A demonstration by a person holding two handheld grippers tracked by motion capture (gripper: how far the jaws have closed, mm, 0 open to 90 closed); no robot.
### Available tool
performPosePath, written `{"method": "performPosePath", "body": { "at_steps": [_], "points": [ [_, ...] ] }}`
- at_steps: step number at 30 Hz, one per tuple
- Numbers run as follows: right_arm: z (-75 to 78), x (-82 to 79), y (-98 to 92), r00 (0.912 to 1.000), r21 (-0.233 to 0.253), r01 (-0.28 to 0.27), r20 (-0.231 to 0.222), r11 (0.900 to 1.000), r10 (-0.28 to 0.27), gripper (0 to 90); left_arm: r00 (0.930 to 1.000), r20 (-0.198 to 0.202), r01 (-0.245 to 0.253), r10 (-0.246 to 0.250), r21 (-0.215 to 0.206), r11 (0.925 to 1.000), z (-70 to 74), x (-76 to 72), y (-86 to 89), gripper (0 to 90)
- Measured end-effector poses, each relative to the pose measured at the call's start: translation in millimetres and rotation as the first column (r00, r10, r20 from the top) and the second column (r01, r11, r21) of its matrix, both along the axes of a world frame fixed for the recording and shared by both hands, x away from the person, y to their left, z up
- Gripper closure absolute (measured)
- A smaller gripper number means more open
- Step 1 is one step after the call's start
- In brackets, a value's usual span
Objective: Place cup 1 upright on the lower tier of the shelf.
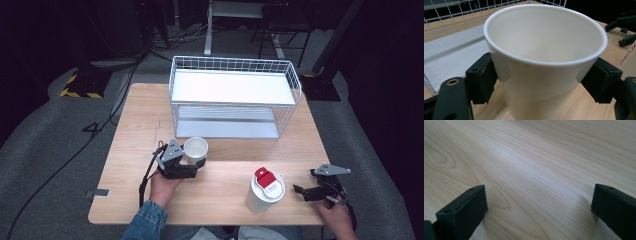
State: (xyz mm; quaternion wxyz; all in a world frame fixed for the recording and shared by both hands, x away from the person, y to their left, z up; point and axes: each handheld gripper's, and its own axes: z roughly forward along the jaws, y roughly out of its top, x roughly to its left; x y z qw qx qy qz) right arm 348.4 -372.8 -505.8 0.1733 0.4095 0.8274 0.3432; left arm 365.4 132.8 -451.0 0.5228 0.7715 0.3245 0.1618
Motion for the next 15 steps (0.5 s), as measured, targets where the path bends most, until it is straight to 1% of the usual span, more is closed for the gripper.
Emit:
{"method": "performPosePath", "body": {
  "at_steps": [1,4,5,7,11,12,13,15],
  "points": [
    [0.0,0.0,0.0,1.0,0.0,0.0,0.0,1.0,0.0,0.5,1.0,0.004,0.002,-0.002,0.007,1.0,2.7,1.7,-1.2,21.5],
    [0.0,0.0,0.0,1.0,0.0,0.0,0.001,1.0,0.0,0.5,0.9999,0.009,0.005,-0.005,0.005,1.0,5.5,3.5,-2.6,21.5],
    [-0.1,0.0,0.0,1.0,0.001,-0.001,0.0,1.0,0.001,0.4,1.0,0.001,0.005,-0.005,0.001,1.0,6.8,4.1,-4.1,21.5],
    [0.0,0.0,0.0,1.0,0.0,0.0,0.0,1.0,0.0,0.4,1.0,0.001,0.007,-0.007,0.011,0.9999,11.3,7.8,-6.7,21.5],
    [0.0,-0.1,0.0,1.0,0.0,0.0,0.001,1.0,0.0,0.5,0.9999,0.003,0.013,-0.013,0.008,0.9999,16.7,12.9,-8.6,21.5],
    [0.0,-0.1,0.0,1.0,0.0,0.0,0.001,1.0,0.0,0.5,0.9998,0.013,0.013,-0.013,0.007,0.9999,18.4,14.5,-9.1,21.5],
    [0.0,-0.1,0.0,1.0,0.0,0.0,0.001,1.0,0.0,0.5,0.9999,0.003,0.014,-0.014,0.006,0.9999,21.6,18.1,-11.7,21.5],
    [0.0,-0.1,0.0,1.0,0.0,0.0,0.001,1.0,0.0,0.5,0.9999,0.004,0.015,-0.015,0.011,0.9998,23.1,19.8,-12.7,21.5]
  ]
}}
